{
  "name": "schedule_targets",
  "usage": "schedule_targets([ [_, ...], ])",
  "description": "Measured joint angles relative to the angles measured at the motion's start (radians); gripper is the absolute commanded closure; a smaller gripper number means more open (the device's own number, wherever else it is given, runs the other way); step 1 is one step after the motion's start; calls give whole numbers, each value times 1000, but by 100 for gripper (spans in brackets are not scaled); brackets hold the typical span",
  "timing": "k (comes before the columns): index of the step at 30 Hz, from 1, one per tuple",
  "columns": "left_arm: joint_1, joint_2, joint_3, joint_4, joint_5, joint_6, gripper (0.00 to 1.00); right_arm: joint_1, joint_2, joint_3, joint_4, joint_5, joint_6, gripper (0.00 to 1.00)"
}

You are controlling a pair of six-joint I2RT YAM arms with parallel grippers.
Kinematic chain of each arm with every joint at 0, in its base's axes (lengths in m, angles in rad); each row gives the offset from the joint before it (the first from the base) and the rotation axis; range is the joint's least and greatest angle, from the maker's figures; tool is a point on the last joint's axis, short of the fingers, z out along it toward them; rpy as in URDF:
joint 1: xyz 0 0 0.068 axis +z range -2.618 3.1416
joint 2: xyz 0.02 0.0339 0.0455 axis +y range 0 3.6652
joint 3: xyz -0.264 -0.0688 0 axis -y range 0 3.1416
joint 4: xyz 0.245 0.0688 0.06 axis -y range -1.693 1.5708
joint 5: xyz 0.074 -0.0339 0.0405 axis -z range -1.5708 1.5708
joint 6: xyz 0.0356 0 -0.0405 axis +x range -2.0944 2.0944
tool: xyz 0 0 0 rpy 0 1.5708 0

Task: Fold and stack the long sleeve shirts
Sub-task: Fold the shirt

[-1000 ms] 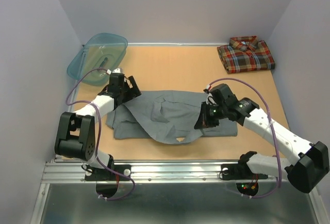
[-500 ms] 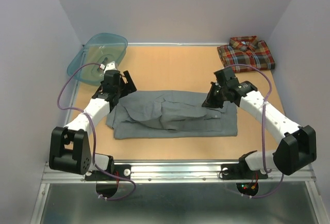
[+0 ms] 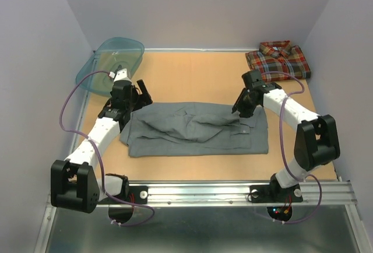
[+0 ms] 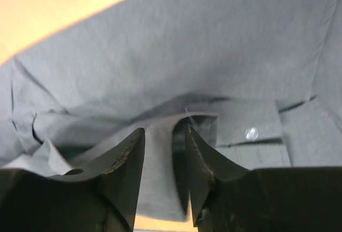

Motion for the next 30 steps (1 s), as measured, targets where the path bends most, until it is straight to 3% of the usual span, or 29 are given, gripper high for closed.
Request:
schedule_targets([
  [1,0,-3,-5,-6,3,0,4,-6,11,6,5,12,0,48],
  [2,0,-6,-8,-10,3,0,4,-18,22,10,13,19,-2,47],
  [3,0,-15,-18,-15,6,0,4,-37,31,13,21,24,-3,40],
  [7,0,-33,-45,-34,11,-2,4,-132,35,13,41,60,-39,31],
  [13,0,-49,-83,-63,14,-5,4,-167,21,10,92,27,-225,31],
  [20,0,-55,-116,-73,15,-3,4,-159,-37,-85,265,-206,-423,35],
  [30,0,-56,-148,-53,5,6,4,-159,131,-96,381,-325,-445,46],
])
